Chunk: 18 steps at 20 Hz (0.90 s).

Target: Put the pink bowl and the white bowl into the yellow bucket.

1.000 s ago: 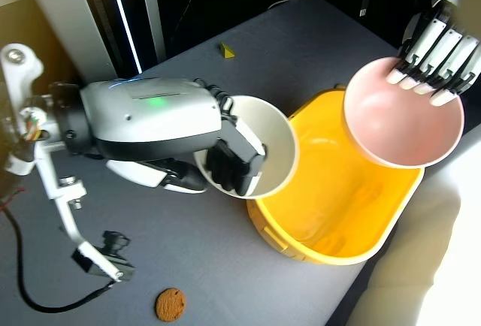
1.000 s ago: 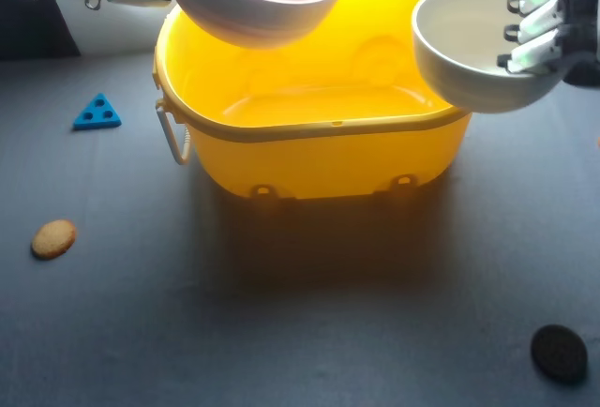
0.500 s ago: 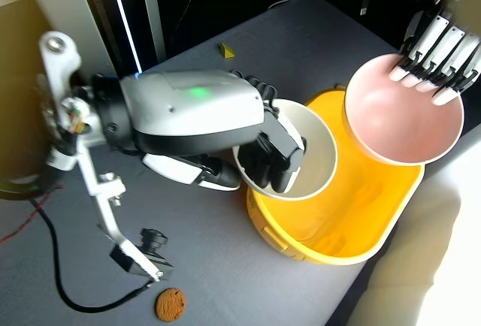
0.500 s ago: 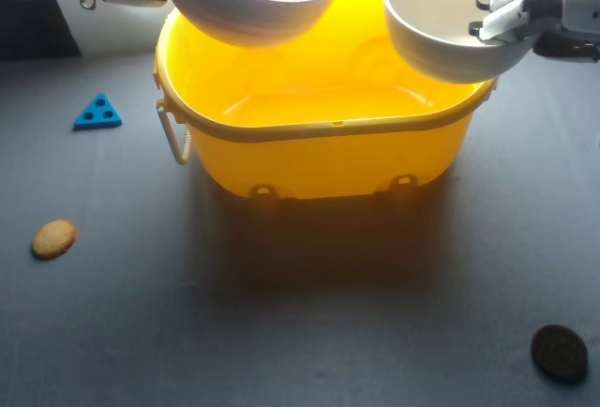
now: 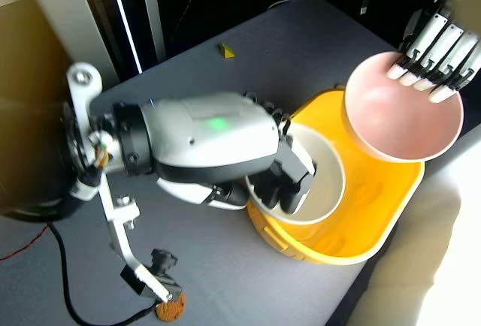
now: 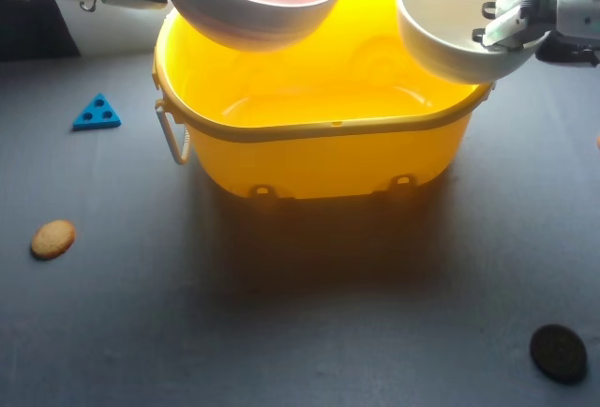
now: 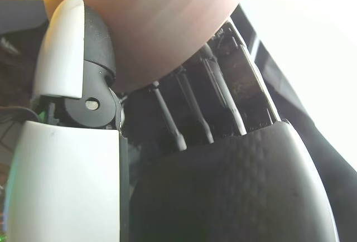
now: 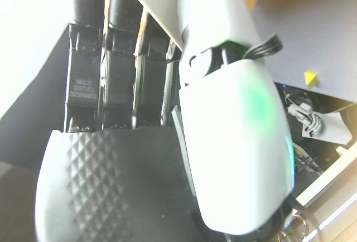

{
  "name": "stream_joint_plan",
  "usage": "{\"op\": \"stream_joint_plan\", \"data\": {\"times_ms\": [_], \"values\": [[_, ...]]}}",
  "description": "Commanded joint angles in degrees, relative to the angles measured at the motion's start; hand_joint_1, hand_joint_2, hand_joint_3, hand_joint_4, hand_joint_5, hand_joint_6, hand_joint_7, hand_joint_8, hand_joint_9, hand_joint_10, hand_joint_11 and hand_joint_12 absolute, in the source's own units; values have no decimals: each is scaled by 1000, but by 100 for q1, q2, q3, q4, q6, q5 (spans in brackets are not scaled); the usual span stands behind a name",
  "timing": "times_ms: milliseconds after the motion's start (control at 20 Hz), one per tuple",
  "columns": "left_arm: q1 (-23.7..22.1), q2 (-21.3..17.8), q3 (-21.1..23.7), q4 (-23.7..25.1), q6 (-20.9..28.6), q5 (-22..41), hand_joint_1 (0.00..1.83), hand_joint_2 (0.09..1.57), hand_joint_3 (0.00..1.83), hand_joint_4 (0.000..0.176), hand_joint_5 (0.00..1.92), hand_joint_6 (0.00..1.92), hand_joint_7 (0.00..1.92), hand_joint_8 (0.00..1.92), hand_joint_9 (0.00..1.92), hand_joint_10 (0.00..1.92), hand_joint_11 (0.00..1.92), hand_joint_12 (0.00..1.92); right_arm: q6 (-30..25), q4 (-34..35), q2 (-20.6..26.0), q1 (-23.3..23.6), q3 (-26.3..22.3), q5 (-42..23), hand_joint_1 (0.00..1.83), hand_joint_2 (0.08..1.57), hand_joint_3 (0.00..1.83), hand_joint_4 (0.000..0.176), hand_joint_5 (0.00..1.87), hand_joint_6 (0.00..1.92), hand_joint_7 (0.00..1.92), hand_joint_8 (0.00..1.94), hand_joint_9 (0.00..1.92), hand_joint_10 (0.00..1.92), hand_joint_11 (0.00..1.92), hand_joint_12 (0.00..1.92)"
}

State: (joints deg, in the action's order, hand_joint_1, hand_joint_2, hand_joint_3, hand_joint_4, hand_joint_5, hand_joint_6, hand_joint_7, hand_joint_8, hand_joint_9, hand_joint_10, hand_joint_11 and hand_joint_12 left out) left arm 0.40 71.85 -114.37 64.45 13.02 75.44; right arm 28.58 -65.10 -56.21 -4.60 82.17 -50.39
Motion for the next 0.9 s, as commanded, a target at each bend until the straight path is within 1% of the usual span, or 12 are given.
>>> {"op": "stream_joint_plan", "data": {"times_ms": [0, 50, 100, 150, 350, 400, 450, 500, 650, 750, 800, 850], "values": [[-67, -123, -20, -666, -8, 257, 1377, 1097, 1, 0, 1005, 892, 1033, 947, 887, 1126, 694, 912, 101, 476, 48, 24, 39, -320, 1390, 1055, 0, 0, 1028, 861, 1119, 722, 1055, 957, 846, 1005], [-68, -124, -20, -666, -8, 257, 1377, 1097, 1, 0, 1005, 892, 1033, 947, 887, 1126, 694, 912, 125, 503, 19, 7, 62, -320, 1390, 1055, 0, 0, 1028, 861, 1119, 722, 1055, 957, 846, 1005], [-69, -125, -22, -666, -8, 258, 1376, 1097, 1, 0, 999, 919, 1034, 928, 888, 1123, 685, 912, 176, 521, -11, -13, 84, -320, 1385, 1068, 2, 0, 1000, 909, 1095, 754, 1015, 1017, 808, 1014], [-74, -125, -24, -666, -8, 259, 1374, 1099, 2, 0, 1016, 872, 1027, 955, 871, 1153, 649, 969, 281, 548, -39, -52, 106, -320, 1385, 1068, 1, 0, 1007, 903, 1101, 733, 1005, 1033, 800, 1024], [-84, -129, -24, -666, -6, 259, 1366, 1099, 0, 0, 1034, 861, 1022, 968, 874, 1140, 671, 966, 385, 706, -190, -127, 275, -320, 1386, 1068, 0, 0, 993, 921, 1123, 705, 1009, 1024, 800, 1021], [-89, -131, -20, -666, -4, 260, 1358, 1110, 2, 0, 1013, 908, 997, 990, 853, 1178, 643, 961, 401, 762, -247, -132, 351, -320, 1388, 1057, 0, 0, 1028, 883, 1142, 653, 1030, 992, 819, 1003], [-89, -136, -11, -665, -4, 260, 1375, 1093, 0, 0, 1030, 876, 1043, 913, 892, 1112, 683, 933, 405, 811, -286, -142, 400, -320, 1387, 1061, 0, 0, 1021, 893, 1135, 677, 1012, 1009, 815, 992], [-88, -147, 4, -665, -2, 260, 1367, 1090, 0, 0, 1046, 856, 1049, 892, 898, 1120, 695, 933, 424, 834, -319, -153, 434, -320, 1387, 1060, 0, 0, 1024, 883, 1137, 679, 1021, 997, 834, 978], [-87, -153, 20, -664, 2, 260, 1373, 1105, 3, 0, 987, 946, 999, 977, 880, 1137, 713, 861, 693, 923, -367, -225, 441, -311, 1388, 1059, 0, 0, 1023, 880, 1135, 682, 1024, 994, 835, 972], [-90, -148, 19, -665, 28, 252, 1376, 1098, 0, 0, 1012, 894, 1025, 982, 891, 1087, 739, 868, 809, 1068, -421, -277, 497, -308, 1384, 1072, 1, 0, 1004, 909, 1101, 736, 990, 1051, 802, 991], [-90, -150, 22, -665, 29, 252, 1375, 1104, 0, 0, 993, 906, 1004, 992, 884, 1140, 692, 953, 810, 1133, -459, -303, 554, -304, 1387, 1065, 0, 0, 1005, 910, 1136, 688, 1009, 1011, 816, 984], [-92, -150, 23, -665, 29, 252, 1372, 1111, 1, 0, 980, 940, 996, 1012, 859, 1157, 672, 955, 823, 1163, -472, -324, 577, -302, 1385, 1069, 1, 0, 993, 923, 1123, 709, 998, 1031, 805, 991]]}}
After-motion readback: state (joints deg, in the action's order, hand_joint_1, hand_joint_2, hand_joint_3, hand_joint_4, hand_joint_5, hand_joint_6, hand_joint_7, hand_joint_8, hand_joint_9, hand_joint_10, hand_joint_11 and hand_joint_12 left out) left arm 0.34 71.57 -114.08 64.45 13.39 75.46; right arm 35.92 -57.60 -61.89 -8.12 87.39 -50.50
